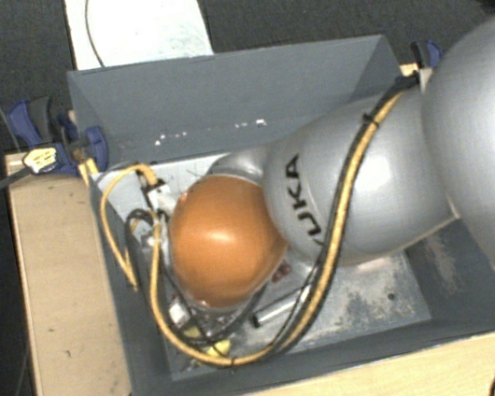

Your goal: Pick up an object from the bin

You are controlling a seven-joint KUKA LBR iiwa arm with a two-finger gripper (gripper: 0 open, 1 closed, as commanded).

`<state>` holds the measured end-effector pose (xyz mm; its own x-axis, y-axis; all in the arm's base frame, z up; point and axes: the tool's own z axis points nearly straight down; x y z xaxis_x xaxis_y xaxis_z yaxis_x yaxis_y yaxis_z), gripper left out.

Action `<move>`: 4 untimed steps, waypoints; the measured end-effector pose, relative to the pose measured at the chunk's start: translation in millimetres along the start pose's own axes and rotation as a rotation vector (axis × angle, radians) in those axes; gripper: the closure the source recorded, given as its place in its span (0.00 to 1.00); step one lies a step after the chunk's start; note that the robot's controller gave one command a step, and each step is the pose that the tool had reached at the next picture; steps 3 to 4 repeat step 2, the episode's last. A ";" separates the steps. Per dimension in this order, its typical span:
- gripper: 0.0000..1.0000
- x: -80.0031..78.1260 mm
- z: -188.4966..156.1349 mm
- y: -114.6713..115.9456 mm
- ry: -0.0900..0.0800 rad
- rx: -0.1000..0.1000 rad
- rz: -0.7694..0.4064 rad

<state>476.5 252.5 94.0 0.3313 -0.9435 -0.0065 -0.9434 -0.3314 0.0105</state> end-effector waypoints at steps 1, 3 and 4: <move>1.00 -0.5 -31.6 -2.6 -0.002 0.011 0.003; 1.00 -1.0 -51.6 -0.1 -0.002 0.001 0.004; 1.00 -1.0 -51.6 -0.1 -0.002 0.001 0.004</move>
Offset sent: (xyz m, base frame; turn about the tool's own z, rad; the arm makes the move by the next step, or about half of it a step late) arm 0.0019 0.0008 0.0931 0.0017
